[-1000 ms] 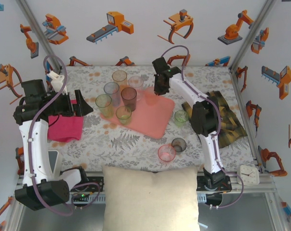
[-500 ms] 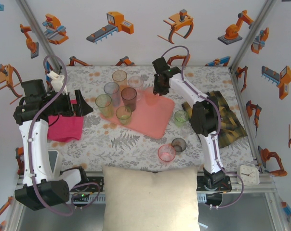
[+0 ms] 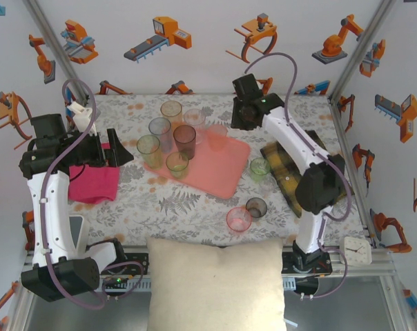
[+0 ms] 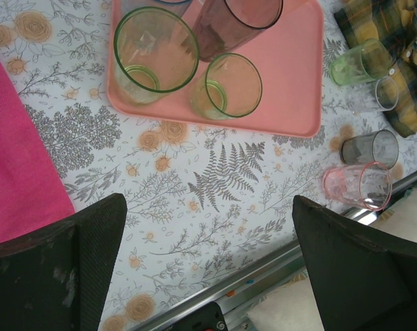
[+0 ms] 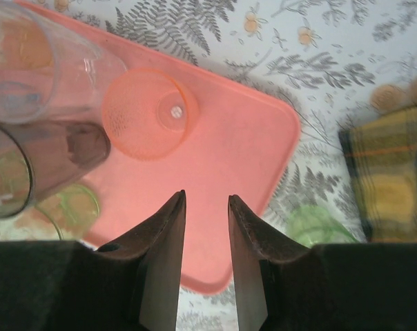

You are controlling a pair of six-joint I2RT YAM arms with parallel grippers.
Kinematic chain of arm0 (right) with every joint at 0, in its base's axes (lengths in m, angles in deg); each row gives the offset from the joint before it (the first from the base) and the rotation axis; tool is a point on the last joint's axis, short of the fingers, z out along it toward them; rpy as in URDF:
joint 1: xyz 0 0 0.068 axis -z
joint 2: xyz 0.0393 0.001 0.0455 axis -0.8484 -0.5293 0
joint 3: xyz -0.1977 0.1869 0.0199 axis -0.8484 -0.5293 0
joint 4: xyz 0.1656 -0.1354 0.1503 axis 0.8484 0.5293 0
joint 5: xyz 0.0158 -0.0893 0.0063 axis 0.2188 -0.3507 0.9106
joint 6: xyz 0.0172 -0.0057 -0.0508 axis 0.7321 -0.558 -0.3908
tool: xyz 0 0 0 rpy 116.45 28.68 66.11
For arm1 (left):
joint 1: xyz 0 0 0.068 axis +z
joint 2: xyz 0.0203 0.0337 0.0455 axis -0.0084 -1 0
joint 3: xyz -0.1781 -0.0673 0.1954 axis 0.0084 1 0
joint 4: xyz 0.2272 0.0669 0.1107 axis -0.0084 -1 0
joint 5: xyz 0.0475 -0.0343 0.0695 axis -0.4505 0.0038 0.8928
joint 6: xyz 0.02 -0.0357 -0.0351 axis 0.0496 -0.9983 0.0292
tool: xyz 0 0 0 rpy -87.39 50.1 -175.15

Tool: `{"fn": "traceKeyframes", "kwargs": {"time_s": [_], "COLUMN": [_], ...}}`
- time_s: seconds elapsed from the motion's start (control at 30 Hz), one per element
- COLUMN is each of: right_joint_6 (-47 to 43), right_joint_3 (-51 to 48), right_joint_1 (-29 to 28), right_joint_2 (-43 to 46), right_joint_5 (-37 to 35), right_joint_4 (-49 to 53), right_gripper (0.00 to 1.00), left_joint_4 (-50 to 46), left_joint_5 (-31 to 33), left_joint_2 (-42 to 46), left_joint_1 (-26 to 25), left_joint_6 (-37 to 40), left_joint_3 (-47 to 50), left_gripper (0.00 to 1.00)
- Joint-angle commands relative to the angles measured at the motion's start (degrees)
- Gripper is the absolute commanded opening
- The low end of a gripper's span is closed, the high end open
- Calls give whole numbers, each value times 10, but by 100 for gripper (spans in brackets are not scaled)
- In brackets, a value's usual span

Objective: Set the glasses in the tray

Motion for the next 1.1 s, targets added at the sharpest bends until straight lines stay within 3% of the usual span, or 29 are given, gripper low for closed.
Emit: {"fn": "traceKeyframes", "kwargs": {"time_s": [0.0, 0.23, 0.53, 0.8, 1.07], "right_joint_6": [2, 42, 105, 94, 47], "right_joint_3": [-73, -274, -447, -434, -394], "right_joint_1": [4, 4, 5, 24, 86], "right_joint_2": [72, 237, 374, 364, 296], "right_joint_5": [-27, -37, -37, -62, -20], "right_joint_4": [2, 5, 18, 26, -14], "right_gripper": [33, 32, 32, 32, 33], "left_joint_4": [1, 0, -1, -1, -4], "left_joint_5": [-15, -22, -23, -22, -16], "left_joint_2": [3, -7, -15, -15, -9], "left_joint_1": [2, 2, 1, 1, 1], "left_joint_6": [2, -1, 1, 0, 2], "left_joint_3": [-14, -18, -14, -17, -15], "left_gripper": [97, 97, 97, 97, 97]}}
